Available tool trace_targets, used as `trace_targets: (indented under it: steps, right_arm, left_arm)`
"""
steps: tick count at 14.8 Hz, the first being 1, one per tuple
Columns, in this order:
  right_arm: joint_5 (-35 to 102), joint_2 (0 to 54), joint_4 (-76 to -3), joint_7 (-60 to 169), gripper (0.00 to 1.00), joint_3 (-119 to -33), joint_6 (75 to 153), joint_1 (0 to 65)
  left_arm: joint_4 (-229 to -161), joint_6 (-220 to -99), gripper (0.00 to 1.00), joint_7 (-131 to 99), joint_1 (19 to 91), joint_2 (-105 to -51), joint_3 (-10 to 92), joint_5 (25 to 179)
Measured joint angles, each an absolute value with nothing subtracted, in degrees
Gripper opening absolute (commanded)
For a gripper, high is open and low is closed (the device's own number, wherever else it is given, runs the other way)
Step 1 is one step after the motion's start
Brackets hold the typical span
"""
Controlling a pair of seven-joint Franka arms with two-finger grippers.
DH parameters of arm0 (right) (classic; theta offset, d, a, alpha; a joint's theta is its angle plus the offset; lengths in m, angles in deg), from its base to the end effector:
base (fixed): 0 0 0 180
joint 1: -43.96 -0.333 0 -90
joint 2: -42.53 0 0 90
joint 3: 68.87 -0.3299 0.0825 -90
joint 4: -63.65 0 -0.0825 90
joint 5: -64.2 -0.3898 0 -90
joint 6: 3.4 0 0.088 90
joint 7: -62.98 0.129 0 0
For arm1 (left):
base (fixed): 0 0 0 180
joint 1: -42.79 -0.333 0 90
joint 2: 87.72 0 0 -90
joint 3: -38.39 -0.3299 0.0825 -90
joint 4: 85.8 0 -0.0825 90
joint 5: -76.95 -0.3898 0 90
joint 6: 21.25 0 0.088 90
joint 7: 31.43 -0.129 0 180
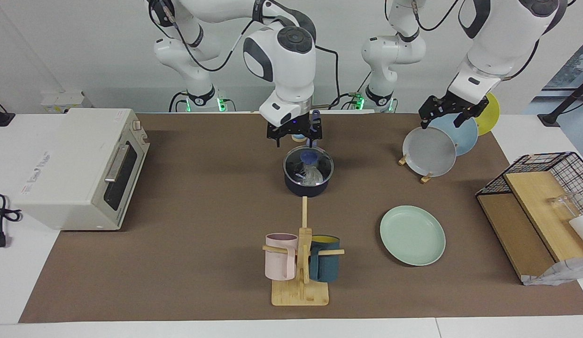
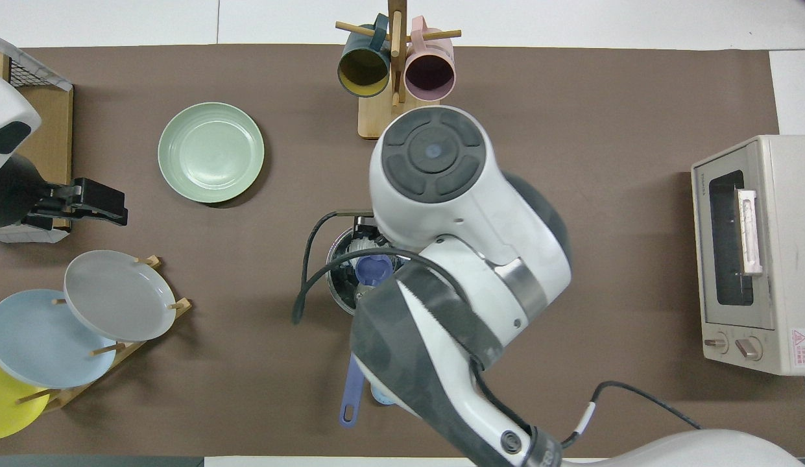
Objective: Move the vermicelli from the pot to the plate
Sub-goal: 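Reach the right gripper over the saucepan toward the glass lid knob, then grasp the blue lid knob with the right gripper and lift the lid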
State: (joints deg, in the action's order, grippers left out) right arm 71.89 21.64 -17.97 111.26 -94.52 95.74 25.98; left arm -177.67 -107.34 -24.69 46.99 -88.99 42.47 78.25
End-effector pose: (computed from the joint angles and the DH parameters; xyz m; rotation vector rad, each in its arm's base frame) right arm 0.5228 0.4186 0.4929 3.1377 -0.1291 -0.0515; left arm 0.5372 -0.0817 0.6075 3.1281 -0.0429 -0.1265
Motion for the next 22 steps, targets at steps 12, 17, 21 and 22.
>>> trace_targets:
  steps: [12, 17, 21, 22]
  right_arm:
    - [73.52, 17.43, -24.63, 116.23, 1.00, -94.55, 106.08, 22.46]
    - [73.77, 17.50, -26.78, 116.23, 0.77, -94.55, 107.05, 22.47]
    - [74.59, 18.24, -27.80, 116.23, 0.63, -94.50, 107.02, 22.65]
    - [74.60, 18.28, -27.90, 116.23, 0.63, -94.51, 107.11, 22.62]
  left_arm:
    - [-177.67, -107.33, 1.00, -24.69, 46.96, -88.99, 42.46, 78.25]
    - [-177.67, -107.33, 1.00, -24.69, 46.92, -88.99, 42.43, 78.25]
    - [-177.67, -107.33, 1.00, -24.69, 46.92, -88.99, 42.43, 78.25]
    - [-177.67, -107.33, 1.00, -24.69, 46.92, -88.99, 42.43, 78.25]
